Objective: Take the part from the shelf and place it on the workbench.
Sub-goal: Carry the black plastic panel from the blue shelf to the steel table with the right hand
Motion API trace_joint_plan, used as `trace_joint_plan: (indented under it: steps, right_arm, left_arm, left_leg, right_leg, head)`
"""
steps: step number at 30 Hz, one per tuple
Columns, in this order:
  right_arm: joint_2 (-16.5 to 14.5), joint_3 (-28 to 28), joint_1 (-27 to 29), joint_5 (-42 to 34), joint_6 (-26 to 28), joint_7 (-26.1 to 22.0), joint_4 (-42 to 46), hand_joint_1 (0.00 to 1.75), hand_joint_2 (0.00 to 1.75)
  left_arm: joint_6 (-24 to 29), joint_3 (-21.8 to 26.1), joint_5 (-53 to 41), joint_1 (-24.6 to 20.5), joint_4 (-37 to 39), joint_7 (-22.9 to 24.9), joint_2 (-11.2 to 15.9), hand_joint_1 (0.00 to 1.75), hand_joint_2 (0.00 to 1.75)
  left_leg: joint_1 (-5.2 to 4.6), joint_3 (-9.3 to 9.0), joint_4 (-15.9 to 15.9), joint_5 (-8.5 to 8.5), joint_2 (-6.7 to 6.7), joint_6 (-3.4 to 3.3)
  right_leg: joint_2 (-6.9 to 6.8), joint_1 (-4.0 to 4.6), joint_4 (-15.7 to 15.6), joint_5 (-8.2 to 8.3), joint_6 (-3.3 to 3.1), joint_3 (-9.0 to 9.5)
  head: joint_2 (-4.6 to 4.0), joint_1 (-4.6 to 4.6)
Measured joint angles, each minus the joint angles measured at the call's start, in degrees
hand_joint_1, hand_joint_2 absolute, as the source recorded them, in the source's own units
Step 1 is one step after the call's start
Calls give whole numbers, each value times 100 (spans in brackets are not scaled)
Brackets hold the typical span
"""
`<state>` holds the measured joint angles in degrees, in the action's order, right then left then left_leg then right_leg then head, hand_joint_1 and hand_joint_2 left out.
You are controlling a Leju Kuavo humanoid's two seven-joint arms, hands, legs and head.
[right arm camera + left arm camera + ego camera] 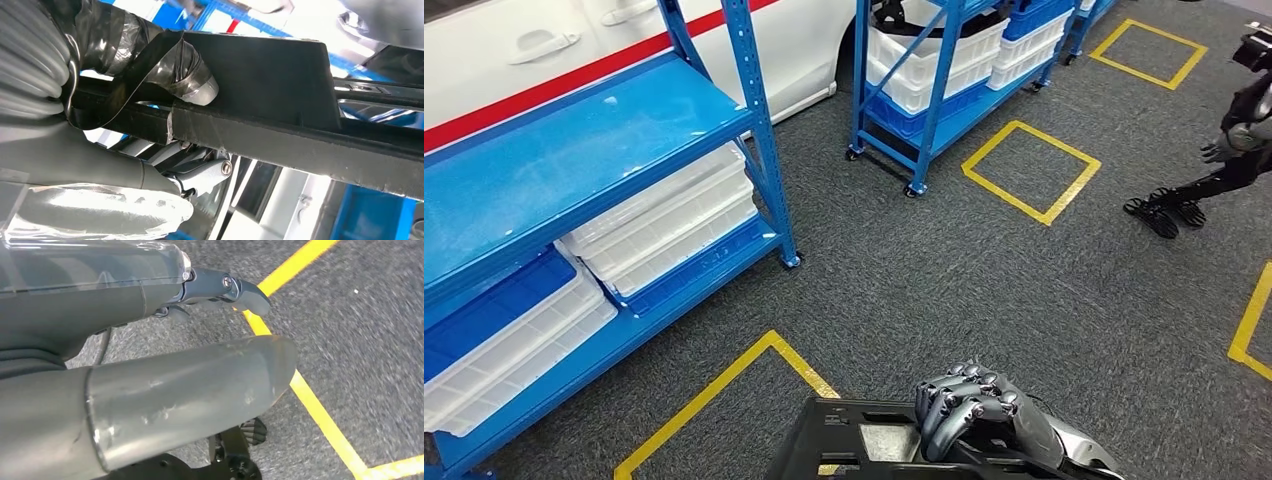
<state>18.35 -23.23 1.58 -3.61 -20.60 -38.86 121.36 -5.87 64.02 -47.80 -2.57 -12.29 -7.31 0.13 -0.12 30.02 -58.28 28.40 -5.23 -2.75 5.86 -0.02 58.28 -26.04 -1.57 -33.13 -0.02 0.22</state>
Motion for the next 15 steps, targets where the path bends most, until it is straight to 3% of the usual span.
trace_joint_plan:
  steps: [1,3,5,7,9,10,11,13,15]
  right_arm:
    - [-1,0,-3,59,52,16,0,175,175]
    - [-1,0,-2,170,149,51,4,175,175]
    - [5,0,-3,266,240,68,8,175,175]
    - [11,0,8,364,335,55,7,175,175]
    - [11,0,58,453,412,8,6,175,175]
    - [11,0,92,487,439,-18,8,175,175]
    - [11,0,123,509,461,-41,13,175,175]
    - [11,0,162,534,494,-69,42,175,175]
    - [11,0,176,543,519,-90,82,175,175]
  left_arm:
    - [21,0,-21,-1,0,-8,5,0,0]
    - [88,0,-78,-16,0,-36,6,0,0]
    - [180,0,-152,-36,0,-85,3,0,0]
    - [274,0,-212,-32,1,-131,0,0,0]
    - [357,0,-259,-19,1,-176,0,0,0]
    - [387,-1,-285,-17,1,-206,-1,0,0]
    - [408,-3,-307,-21,1,-235,-1,0,0]
    - [419,-10,-341,-40,1,-280,-2,0,0]
    - [415,-14,-364,-59,1,-302,2,0,0]
  left_leg:
    - [-14,-39,102,-10,-60,-21]
    - [-9,-81,215,-62,65,-5]
    - [34,-119,335,-138,229,-10]
    - [45,-138,388,-166,414,-23]
    - [39,-130,381,-155,601,-21]
    - [42,-125,370,-145,687,-8]
    - [49,-123,356,-131,767,12]
    - [61,-141,324,-92,904,69]
    - [51,-166,295,-44,1007,149]
  right_leg:
    - [75,-24,-12,23,36,-21]
    - [202,-50,-36,73,115,-63]
    - [6,-21,113,-25,169,-159]
    - [-354,-25,674,-369,224,-436]
    - [-505,-85,1326,-655,292,-745]
    - [-539,-116,1444,-658,322,-791]
    - [-571,-144,1345,-559,349,-720]
    - [-757,-175,623,-236,374,-296]
    - [-943,-147,25,-61,321,45]
  head:
    - [0,-2]
    - [0,-7]
    - [0,-2]
    - [0,3]
    - [0,4]
    - [0,4]
    - [0,4]
    - [0,4]
    - [0,3]
